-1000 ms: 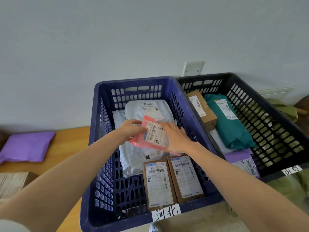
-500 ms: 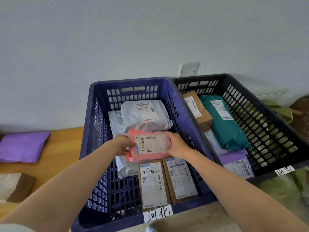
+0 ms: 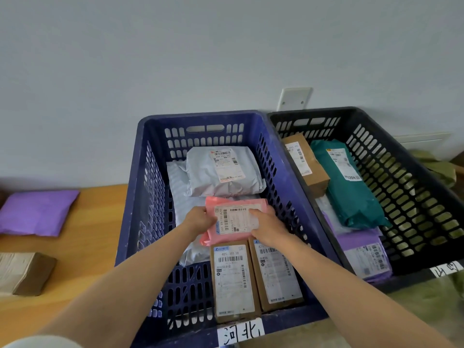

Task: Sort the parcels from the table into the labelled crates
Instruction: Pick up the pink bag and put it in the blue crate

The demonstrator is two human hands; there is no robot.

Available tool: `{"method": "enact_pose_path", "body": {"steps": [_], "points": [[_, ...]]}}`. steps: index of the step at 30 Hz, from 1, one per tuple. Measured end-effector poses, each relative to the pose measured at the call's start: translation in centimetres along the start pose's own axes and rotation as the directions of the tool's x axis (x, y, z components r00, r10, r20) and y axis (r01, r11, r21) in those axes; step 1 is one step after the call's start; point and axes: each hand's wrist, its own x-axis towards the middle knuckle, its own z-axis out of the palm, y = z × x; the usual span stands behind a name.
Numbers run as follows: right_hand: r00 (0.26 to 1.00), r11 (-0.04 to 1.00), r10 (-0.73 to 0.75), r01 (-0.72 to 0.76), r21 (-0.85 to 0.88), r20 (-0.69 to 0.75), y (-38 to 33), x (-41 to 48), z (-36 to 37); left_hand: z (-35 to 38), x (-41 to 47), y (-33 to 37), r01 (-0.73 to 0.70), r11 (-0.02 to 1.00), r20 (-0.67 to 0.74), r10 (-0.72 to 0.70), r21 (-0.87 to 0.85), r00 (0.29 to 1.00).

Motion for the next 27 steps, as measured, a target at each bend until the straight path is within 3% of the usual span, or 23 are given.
{"method": "enact_pose_path", "body": {"steps": [4,7,13,20,27], "points": [[0.995,0.978,-0.101,0.102,-0.183,0.016,-0.5,0.1,-0.3,0.1,-0.2,-0.1,-0.1,0.995,-0.022,0.101,0.021,0.995],[0.995,0.98,-0.082,0.092,-0.176,0.063,-0.7,0.3,-0.6,0.3,-0.4,-0.1,-0.178,0.974,0.01,0.178,0.137,0.984],[0.993,0.98,-0.076,0.092,-0.179,0.094,-0.5,0.7,-0.2,0.3,-0.4,0.3,-0.178,0.932,0.121,0.147,0.315,0.982],[0.995,0.99,-0.074,0.082,-0.114,0.073,-1.3,0.8,-0.7,0.0,-0.6,1.0,-0.15,0.947,0.115,0.121,0.284,0.986],[0.978,0.979,-0.205,0.205,-0.007,0.027,-3.3,0.0,-3.4,-2.3,-3.2,2.7,-0.179,0.956,0.052,0.172,0.232,0.984]]}}
